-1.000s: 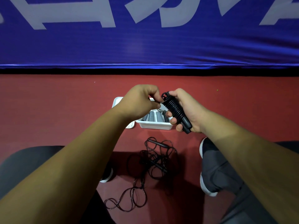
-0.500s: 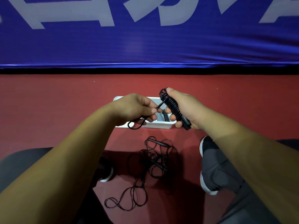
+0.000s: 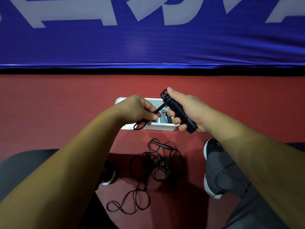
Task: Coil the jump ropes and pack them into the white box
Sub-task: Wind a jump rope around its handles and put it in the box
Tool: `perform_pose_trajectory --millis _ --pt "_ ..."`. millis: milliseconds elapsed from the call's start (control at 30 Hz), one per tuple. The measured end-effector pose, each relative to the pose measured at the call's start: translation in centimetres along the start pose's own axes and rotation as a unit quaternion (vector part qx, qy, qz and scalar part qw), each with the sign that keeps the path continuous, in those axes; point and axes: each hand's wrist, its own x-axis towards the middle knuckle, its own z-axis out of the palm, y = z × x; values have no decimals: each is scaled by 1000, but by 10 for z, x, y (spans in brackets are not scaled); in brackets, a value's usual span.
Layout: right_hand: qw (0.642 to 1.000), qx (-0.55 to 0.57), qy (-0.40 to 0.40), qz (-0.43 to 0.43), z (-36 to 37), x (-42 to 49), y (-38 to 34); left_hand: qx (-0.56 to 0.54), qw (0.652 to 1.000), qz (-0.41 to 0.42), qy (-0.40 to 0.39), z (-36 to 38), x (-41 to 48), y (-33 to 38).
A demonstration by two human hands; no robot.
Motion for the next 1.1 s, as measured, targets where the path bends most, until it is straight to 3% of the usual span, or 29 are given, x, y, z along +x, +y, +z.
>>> perform_pose_trajectory --millis 200,633,767,933,1100 --pt "997 8 -81 8 0 -2 0 84 996 0 8 -1 8 -11" --pt "943 -144 -250 169 18 -22 0 138 985 94 35 -4 3 19" --pt "945 -153 -234 169 17 -15 6 160 979 112 54 2 -2 30" --pt "972 -152 -134 120 10 -1 17 128 980 124 93 -4 -7 38" --pt "985 -144 -31 89 5 7 19 93 986 128 58 -7 -7 35"
